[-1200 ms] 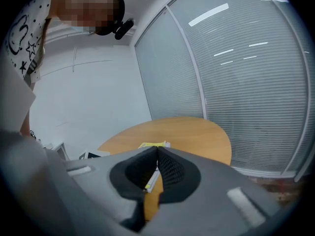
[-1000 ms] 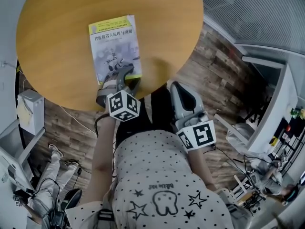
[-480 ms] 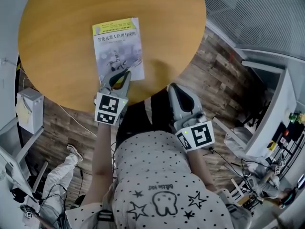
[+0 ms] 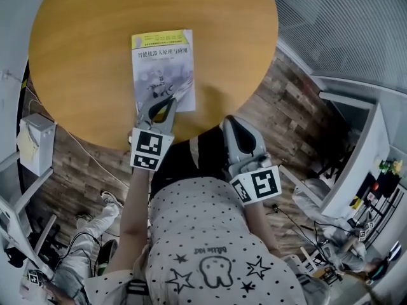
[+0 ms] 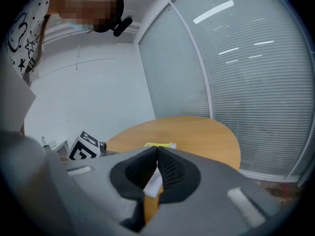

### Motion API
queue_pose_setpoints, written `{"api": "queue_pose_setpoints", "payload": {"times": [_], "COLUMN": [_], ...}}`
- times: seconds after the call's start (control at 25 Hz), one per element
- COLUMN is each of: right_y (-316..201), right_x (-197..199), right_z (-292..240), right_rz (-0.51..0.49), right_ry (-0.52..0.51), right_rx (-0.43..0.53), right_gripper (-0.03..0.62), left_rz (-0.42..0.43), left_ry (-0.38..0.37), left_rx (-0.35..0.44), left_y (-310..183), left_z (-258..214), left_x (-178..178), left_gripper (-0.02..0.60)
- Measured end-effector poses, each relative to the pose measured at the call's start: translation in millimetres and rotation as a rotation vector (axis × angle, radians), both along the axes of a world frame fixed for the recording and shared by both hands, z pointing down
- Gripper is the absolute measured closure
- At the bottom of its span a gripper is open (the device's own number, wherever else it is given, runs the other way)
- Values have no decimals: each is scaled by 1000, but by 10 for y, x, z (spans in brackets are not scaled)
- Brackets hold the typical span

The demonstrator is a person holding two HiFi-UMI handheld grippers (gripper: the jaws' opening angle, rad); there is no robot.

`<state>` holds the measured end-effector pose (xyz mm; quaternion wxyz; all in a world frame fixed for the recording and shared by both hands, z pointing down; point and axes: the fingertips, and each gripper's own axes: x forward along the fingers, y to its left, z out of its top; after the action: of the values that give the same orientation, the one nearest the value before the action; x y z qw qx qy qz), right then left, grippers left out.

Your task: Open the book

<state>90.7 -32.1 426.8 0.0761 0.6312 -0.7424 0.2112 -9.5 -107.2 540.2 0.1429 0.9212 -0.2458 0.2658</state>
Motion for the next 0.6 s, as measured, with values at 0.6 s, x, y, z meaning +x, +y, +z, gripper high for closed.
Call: {"api": "queue_pose_setpoints", "payload": {"times": [0.6], "right_y": [-140], "right_x": [-98], "right_z": [-98], "right_rz": [-14], "right_ry": [14], "right_rx": [25], "right_gripper": [589], "left_rz": [-310], "left_ry": [37], "left_rx": [78], "left_y": [-442], "left_z": [-371], "left_x": [-611], "left_gripper": [561]}}
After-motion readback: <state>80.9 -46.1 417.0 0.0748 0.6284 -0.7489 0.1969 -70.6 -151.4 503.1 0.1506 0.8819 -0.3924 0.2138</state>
